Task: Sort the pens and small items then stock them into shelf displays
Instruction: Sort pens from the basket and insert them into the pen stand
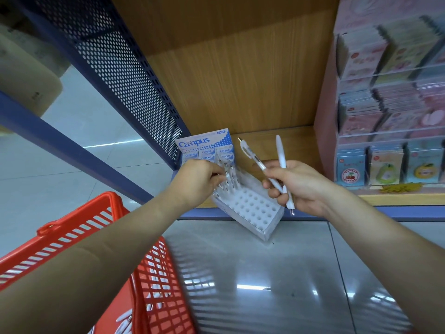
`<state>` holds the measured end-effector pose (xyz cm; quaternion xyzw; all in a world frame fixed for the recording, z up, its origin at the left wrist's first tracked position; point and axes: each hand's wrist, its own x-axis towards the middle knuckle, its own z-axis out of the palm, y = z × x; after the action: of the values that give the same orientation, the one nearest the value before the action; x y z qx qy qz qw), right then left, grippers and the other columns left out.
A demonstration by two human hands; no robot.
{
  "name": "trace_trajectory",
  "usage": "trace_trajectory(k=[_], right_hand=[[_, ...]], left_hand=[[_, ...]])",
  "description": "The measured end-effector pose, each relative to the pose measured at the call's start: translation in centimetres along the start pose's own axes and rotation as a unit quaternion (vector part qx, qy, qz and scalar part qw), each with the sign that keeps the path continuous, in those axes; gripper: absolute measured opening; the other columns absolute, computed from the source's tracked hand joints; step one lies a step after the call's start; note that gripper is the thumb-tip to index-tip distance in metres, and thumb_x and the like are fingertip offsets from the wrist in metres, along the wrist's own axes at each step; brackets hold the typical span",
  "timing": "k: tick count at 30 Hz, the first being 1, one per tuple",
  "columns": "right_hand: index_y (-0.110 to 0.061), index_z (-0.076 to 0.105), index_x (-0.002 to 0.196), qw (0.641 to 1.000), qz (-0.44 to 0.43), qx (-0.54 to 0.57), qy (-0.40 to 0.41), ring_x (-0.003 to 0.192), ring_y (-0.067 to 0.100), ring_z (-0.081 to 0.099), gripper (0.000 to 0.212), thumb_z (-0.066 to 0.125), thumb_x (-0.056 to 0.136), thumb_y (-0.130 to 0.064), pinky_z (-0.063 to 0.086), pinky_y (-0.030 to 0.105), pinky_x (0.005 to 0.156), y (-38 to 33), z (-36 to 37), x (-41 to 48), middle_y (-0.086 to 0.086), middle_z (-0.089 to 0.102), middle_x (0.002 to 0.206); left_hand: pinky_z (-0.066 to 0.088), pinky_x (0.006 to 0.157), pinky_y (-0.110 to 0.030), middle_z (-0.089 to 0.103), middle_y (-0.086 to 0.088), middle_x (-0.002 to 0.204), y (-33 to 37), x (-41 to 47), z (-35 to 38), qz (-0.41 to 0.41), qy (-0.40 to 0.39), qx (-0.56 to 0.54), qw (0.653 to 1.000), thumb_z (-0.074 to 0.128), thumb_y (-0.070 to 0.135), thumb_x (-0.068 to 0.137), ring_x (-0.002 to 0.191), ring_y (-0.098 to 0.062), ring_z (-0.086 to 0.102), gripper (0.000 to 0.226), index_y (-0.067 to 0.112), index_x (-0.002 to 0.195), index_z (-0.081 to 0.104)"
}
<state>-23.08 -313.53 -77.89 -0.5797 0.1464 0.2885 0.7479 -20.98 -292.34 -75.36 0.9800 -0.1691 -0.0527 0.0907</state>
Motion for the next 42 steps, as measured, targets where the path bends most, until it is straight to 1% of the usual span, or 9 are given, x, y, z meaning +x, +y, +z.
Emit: trace_trajectory(k=[5, 12, 18, 21, 23, 27, 28, 35, 42], right_hand=[[-0.009, 0.06, 0.114, 0.998, -0.031, -0.052, -0.015, 0.041, 0.007, 0.035, 0.02, 0.058, 0.096, -0.016, 0.022, 0.016, 0.033, 0.3, -0.2, 0.0, 0.003, 0.053, 0.063], [0.0, 0.061, 0.111, 0.996, -0.044, -0.074, -0.004, 0.045, 0.008, 0.038, 0.023, 0.063, 0.092, -0.014, 0.023, 0.016, 0.033, 0.7, 0.2, 0.0, 0.004, 0.059, 0.065], [-0.001, 0.063, 0.109, 0.997, -0.038, -0.07, -0.009, 0.047, 0.009, 0.038, 0.022, 0.062, 0.093, -0.016, 0.023, 0.016, 0.034, 0.6, 0.2, 0.0, 0.002, 0.059, 0.065], [-0.007, 0.065, 0.107, 0.997, -0.031, -0.062, -0.016, 0.047, 0.008, 0.038, 0.018, 0.062, 0.093, -0.018, 0.023, 0.015, 0.034, 0.5, 0.2, -0.1, 0.002, 0.058, 0.065], [-0.01, 0.066, 0.105, 0.998, -0.028, -0.056, -0.02, 0.046, 0.007, 0.039, 0.015, 0.061, 0.093, -0.02, 0.023, 0.015, 0.034, 0.5, 0.1, -0.1, 0.002, 0.056, 0.066], [-0.013, 0.069, 0.102, 0.996, -0.028, -0.067, -0.042, 0.047, 0.007, 0.038, 0.015, 0.06, 0.095, -0.021, 0.023, 0.015, 0.034, 0.4, 0.2, -0.2, 0.002, 0.052, 0.067], [-0.013, 0.07, 0.102, 0.996, -0.025, -0.071, -0.052, 0.047, 0.007, 0.037, 0.016, 0.059, 0.095, -0.022, 0.023, 0.015, 0.034, 0.4, 0.3, -0.3, 0.002, 0.052, 0.067], [-0.013, 0.061, 0.093, 0.996, -0.011, -0.086, 0.018, 0.052, 0.009, 0.041, 0.011, 0.064, 0.092, -0.024, 0.026, 0.018, 0.039, 0.0, 0.2, -0.4, 0.003, 0.048, 0.074], [0.004, 0.053, 0.104, 0.993, -0.026, 0.085, 0.076, 0.067, 0.021, 0.054, 0.027, 0.04, 0.086, 0.018, 0.048, 0.026, 0.059, -0.8, -1.1, 0.1, 0.016, 0.052, 0.08]], left_hand=[[0.051, 0.075, -0.027, 0.072, 0.003, 0.087, -0.4, 0.4, 0.1, -0.055, 0.016, -0.051, 0.997, 0.068, 0.029, 0.086, 0.082, -0.012, 0.064, 0.016, 0.015, 0.092, 0.074], [0.036, 0.064, -0.021, 0.06, 0.007, 0.078, -0.4, 0.2, 1.4, -0.085, 0.038, -0.056, 0.994, 0.072, 0.027, 0.082, 0.072, -0.008, 0.052, 0.01, 0.02, 0.087, 0.075], [0.041, 0.067, -0.025, 0.059, 0.006, 0.081, -0.5, 0.2, 2.0, -0.093, 0.037, -0.042, 0.994, 0.072, 0.031, 0.081, 0.079, -0.014, 0.056, 0.011, 0.022, 0.088, 0.075], [0.038, 0.062, -0.014, 0.06, 0.011, 0.077, -0.4, 0.3, 1.5, -0.113, 0.024, -0.083, 0.99, 0.073, 0.029, 0.08, 0.069, -0.002, 0.052, 0.012, 0.021, 0.09, 0.075], [0.037, 0.057, -0.006, 0.061, 0.013, 0.071, -0.1, 0.7, 0.4, -0.158, 0.039, -0.212, 0.964, 0.071, 0.018, 0.081, 0.059, 0.004, 0.052, 0.011, 0.019, 0.092, 0.074], [0.052, 0.063, -0.024, 0.067, -0.009, 0.084, 0.7, 1.2, -2.7, -0.218, 0.022, -0.537, 0.814, 0.061, 0.006, 0.087, 0.063, -0.015, 0.059, 0.013, 0.012, 0.096, 0.068], [0.055, 0.065, -0.025, 0.068, -0.008, 0.083, 1.1, 1.2, -3.2, -0.207, 0.001, -0.562, 0.801, 0.061, 0.008, 0.089, 0.065, -0.017, 0.062, 0.01, 0.01, 0.096, 0.067], [0.058, 0.065, -0.021, 0.07, -0.009, 0.071, 1.2, 1.5, -3.9, -0.179, 0.032, -0.492, 0.851, 0.068, 0.003, 0.084, 0.063, -0.014, 0.069, 0.002, 0.005, 0.084, 0.069], [0.059, 0.071, -0.033, 0.069, -0.007, 0.07, 0.6, 1.6, -3.3, -0.146, 0.079, -0.343, 0.925, 0.07, 0.007, 0.083, 0.065, -0.021, 0.069, 0.012, 0.016, 0.076, 0.069]])
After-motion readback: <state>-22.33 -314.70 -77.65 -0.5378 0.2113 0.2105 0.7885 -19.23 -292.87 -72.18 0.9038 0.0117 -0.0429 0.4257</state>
